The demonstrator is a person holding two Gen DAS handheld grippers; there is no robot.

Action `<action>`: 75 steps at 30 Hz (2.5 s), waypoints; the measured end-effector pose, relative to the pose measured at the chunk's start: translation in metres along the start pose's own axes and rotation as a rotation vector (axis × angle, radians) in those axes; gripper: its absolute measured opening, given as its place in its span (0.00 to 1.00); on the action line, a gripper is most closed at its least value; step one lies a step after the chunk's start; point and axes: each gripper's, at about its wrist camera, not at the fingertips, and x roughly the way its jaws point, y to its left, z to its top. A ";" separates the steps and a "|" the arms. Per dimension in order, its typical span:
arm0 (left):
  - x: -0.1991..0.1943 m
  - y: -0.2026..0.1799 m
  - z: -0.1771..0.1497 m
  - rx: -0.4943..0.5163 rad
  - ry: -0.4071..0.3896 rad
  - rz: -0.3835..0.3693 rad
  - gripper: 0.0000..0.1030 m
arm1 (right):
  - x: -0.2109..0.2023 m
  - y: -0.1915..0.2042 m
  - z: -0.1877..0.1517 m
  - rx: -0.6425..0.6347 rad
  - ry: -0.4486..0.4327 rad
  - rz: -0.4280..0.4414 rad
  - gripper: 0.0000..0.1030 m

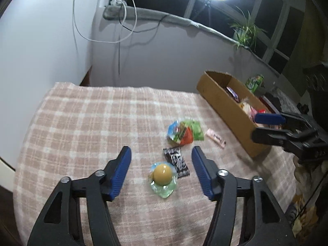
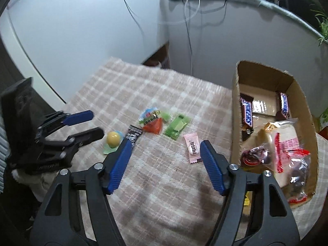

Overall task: Organize snacks
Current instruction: 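Close the left tool on the yellow egg candy while the right tool grasps the pink candy, then carry both candies over the box and open both tools to drop them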

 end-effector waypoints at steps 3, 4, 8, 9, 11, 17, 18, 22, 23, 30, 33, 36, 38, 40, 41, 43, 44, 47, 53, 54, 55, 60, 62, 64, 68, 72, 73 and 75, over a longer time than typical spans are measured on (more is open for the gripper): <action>0.006 -0.003 -0.007 0.031 0.022 0.002 0.52 | 0.019 0.000 0.006 0.006 0.069 -0.020 0.48; 0.008 -0.004 -0.009 0.039 0.032 0.000 0.51 | 0.025 0.000 0.007 0.002 0.086 -0.037 0.48; 0.012 -0.005 -0.014 0.060 0.054 -0.006 0.43 | 0.044 0.001 0.011 -0.019 0.153 -0.099 0.44; 0.013 -0.006 -0.015 0.063 0.056 -0.007 0.42 | 0.048 0.001 0.012 -0.026 0.166 -0.114 0.42; 0.014 -0.006 -0.016 0.067 0.062 -0.008 0.42 | 0.054 0.002 0.015 -0.048 0.180 -0.155 0.41; 0.016 -0.008 -0.019 0.081 0.073 -0.013 0.38 | 0.074 0.003 0.020 -0.082 0.248 -0.219 0.41; 0.017 -0.008 -0.020 0.082 0.076 -0.014 0.38 | 0.076 0.003 0.021 -0.087 0.250 -0.228 0.41; 0.017 -0.007 -0.021 0.085 0.082 -0.016 0.37 | 0.088 -0.002 0.023 -0.095 0.288 -0.239 0.41; 0.018 -0.007 -0.021 0.085 0.081 -0.017 0.37 | 0.090 -0.002 0.023 -0.093 0.289 -0.235 0.41; 0.021 -0.009 -0.022 0.104 0.091 -0.011 0.34 | 0.091 -0.006 0.022 -0.055 0.299 -0.165 0.23; 0.026 -0.009 -0.024 0.116 0.104 0.002 0.34 | 0.090 -0.003 0.018 -0.069 0.293 -0.162 0.21; 0.032 -0.008 -0.025 0.120 0.119 0.011 0.28 | 0.086 0.002 0.012 -0.081 0.281 -0.166 0.20; 0.035 -0.007 -0.026 0.121 0.125 0.015 0.25 | 0.086 0.002 0.010 -0.076 0.274 -0.161 0.20; 0.037 -0.007 -0.025 0.121 0.124 0.016 0.23 | 0.085 0.001 0.009 -0.072 0.266 -0.157 0.20; 0.037 -0.006 -0.025 0.119 0.123 0.015 0.23 | 0.085 0.001 0.008 -0.071 0.262 -0.156 0.19; 0.038 -0.005 -0.025 0.119 0.118 0.019 0.23 | 0.082 -0.001 0.006 -0.070 0.256 -0.150 0.19; 0.037 -0.006 -0.025 0.121 0.115 0.021 0.22 | 0.081 -0.003 0.005 -0.066 0.252 -0.146 0.19; 0.033 -0.008 -0.026 0.126 0.098 0.030 0.22 | 0.074 -0.004 0.003 -0.058 0.234 -0.129 0.19; 0.022 -0.006 -0.022 0.104 0.067 0.017 0.22 | 0.048 -0.013 -0.005 -0.027 0.194 -0.099 0.19; 0.021 -0.005 -0.021 0.100 0.064 0.010 0.22 | 0.046 -0.013 -0.004 -0.023 0.188 -0.093 0.19; 0.019 -0.005 -0.021 0.097 0.061 0.007 0.22 | 0.041 -0.014 -0.005 -0.021 0.179 -0.087 0.19; 0.014 -0.008 -0.019 0.090 0.047 -0.008 0.22 | 0.013 -0.020 -0.011 0.001 0.122 -0.052 0.19; 0.010 -0.010 -0.017 0.087 0.041 -0.013 0.22 | 0.000 -0.024 -0.011 0.004 0.089 -0.044 0.19; 0.010 -0.014 -0.014 0.085 0.034 -0.025 0.22 | -0.010 -0.030 -0.008 0.018 0.061 -0.043 0.19; 0.008 -0.024 -0.006 0.096 0.015 -0.040 0.22 | -0.033 -0.051 -0.003 0.049 0.018 -0.058 0.19; 0.010 -0.031 0.006 0.090 0.003 -0.049 0.22 | -0.050 -0.072 -0.001 0.074 -0.015 -0.077 0.19; 0.011 -0.033 0.009 0.087 0.002 -0.054 0.22 | -0.054 -0.080 0.000 0.079 -0.026 -0.082 0.19; 0.014 -0.038 0.015 0.087 -0.002 -0.061 0.22 | -0.062 -0.092 0.002 0.093 -0.043 -0.092 0.19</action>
